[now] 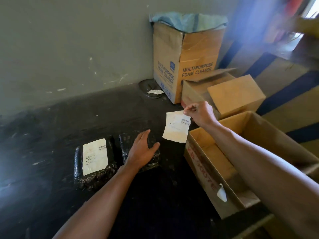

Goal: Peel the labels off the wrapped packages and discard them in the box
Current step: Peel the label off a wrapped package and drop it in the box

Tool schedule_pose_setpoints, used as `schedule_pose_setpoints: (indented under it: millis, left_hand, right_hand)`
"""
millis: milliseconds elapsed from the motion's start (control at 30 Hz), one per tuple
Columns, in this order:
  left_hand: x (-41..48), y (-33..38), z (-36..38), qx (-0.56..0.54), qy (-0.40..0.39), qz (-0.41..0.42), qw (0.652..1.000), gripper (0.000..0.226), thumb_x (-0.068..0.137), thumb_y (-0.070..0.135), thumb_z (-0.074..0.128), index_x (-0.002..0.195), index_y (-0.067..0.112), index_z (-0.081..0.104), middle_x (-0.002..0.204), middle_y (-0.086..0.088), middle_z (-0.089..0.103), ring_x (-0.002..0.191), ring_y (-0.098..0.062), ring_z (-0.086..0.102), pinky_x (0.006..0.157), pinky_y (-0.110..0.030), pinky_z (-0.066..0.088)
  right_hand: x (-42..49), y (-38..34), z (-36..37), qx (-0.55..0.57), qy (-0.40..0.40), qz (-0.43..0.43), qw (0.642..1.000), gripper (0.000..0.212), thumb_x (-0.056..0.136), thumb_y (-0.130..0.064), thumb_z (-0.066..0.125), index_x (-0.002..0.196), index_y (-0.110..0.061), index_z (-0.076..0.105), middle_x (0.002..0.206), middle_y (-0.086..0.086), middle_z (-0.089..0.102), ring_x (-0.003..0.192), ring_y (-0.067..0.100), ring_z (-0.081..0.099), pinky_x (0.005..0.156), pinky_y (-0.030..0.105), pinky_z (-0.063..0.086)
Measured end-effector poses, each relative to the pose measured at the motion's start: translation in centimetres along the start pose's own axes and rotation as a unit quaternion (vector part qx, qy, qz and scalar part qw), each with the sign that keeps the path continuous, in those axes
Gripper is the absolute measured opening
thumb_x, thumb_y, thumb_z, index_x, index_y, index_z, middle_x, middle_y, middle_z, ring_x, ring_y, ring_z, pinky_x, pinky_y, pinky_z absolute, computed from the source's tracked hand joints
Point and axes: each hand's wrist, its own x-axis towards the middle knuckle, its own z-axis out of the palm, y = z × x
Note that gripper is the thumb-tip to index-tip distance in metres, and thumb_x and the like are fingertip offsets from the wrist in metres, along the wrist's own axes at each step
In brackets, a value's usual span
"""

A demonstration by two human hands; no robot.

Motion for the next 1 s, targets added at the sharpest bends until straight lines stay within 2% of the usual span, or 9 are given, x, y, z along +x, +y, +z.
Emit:
schedule_pose_setpoints:
  millis: [67,133,267,333,400,567,667,867,1000]
  left_hand:
    - [-0.1,1.8,1.3,-0.004,-0.011,0.024,1.000,0.076,0.092,0.052,0.058,0.154,0.023,0.026,0.159,0.001,0.028,0.144,-0.018,0.030,0.113,-0.041,0.034]
    - [-0.1,3.6,2.6,-0.005,-0.025,0.046,0.999,0.076,0.092,0.054,0.057,0.155,0.024,0.025,0.159,0.003,0.026,0.145,-0.017,0.027,0.113,-0.040,0.033]
    - [-0.6,7.3,5.6,-0.003,-0.054,0.101,0.993,0.078,0.092,0.055,0.057,0.155,0.025,0.024,0.161,0.006,0.024,0.148,-0.011,0.017,0.115,-0.037,0.024]
    - [-0.8,9.1,6.9,-0.005,-0.066,0.129,0.989,0.079,0.092,0.056,0.056,0.155,0.024,0.023,0.162,0.004,0.022,0.150,-0.013,0.013,0.117,-0.041,0.021]
    - [-0.8,10.5,8.0,0.006,-0.067,0.166,0.984,0.078,0.092,0.059,0.052,0.154,0.022,0.022,0.162,0.002,0.022,0.150,-0.016,0.012,0.119,-0.046,0.022]
    - [-0.4,12.7,10.7,0.126,-0.060,0.265,0.954,0.083,0.093,0.067,0.037,0.155,0.013,0.023,0.162,-0.006,0.021,0.151,-0.020,0.009,0.122,-0.040,0.012]
    - [-0.3,12.8,11.9,0.179,-0.093,0.275,0.940,0.091,0.091,0.074,0.028,0.156,0.012,0.017,0.164,-0.007,0.015,0.152,-0.021,0.004,0.123,-0.041,0.008]
    - [-0.7,11.7,13.3,0.225,-0.084,0.283,0.929,0.091,0.091,0.072,0.023,0.156,0.009,0.016,0.164,-0.011,0.015,0.152,-0.024,0.005,0.123,-0.044,0.009]
    - [-0.8,11.7,13.4,0.218,-0.080,0.287,0.929,0.089,0.091,0.070,0.024,0.155,0.008,0.019,0.163,-0.011,0.018,0.152,-0.023,0.007,0.123,-0.040,0.005]
  right_hand:
    - [-0.7,1.3,-1.9,0.018,0.022,0.036,0.999,0.025,0.083,-0.016,0.080,0.065,-0.030,0.069,0.085,-0.001,0.075,0.082,0.019,0.073,0.073,0.038,0.060]
    - [-1.4,2.4,-3.9,0.035,0.052,0.056,0.996,0.027,0.082,-0.015,0.079,0.062,-0.028,0.067,0.085,0.001,0.076,0.081,0.020,0.073,0.074,0.045,0.061]
    - [-3.0,4.5,-7.9,0.031,0.102,0.066,0.992,0.008,0.087,-0.015,0.075,0.082,-0.010,0.073,0.097,0.004,0.075,0.087,0.015,0.068,0.070,0.030,0.058]
    - [-3.9,5.6,-9.6,0.034,0.131,0.083,0.987,0.009,0.088,-0.014,0.074,0.087,-0.004,0.075,0.099,0.004,0.075,0.091,0.018,0.069,0.076,0.036,0.061]
    - [-4.9,6.8,-11.0,0.033,0.154,0.100,0.983,0.010,0.088,-0.014,0.074,0.088,-0.005,0.076,0.100,0.004,0.074,0.094,0.019,0.069,0.078,0.041,0.061]
    - [-7.3,9.6,-12.7,-0.020,0.169,0.124,0.978,0.011,0.088,-0.021,0.075,0.083,-0.011,0.073,0.095,0.000,0.071,0.085,0.014,0.065,0.067,0.031,0.057]
    - [-8.7,11.3,-12.2,-0.020,0.157,0.142,0.977,0.010,0.089,-0.019,0.073,0.083,-0.010,0.072,0.093,0.000,0.070,0.082,0.014,0.063,0.057,0.021,0.050]
    - [-10.8,13.9,-10.1,-0.010,0.119,0.188,0.975,0.014,0.091,-0.016,0.068,0.077,-0.015,0.065,0.092,-0.002,0.067,0.087,0.022,0.063,0.067,0.038,0.059]
    - [-11.5,14.6,-8.9,-0.023,0.108,0.196,0.974,0.014,0.091,-0.017,0.068,0.079,-0.018,0.063,0.089,-0.001,0.065,0.083,0.019,0.062,0.058,0.025,0.050]
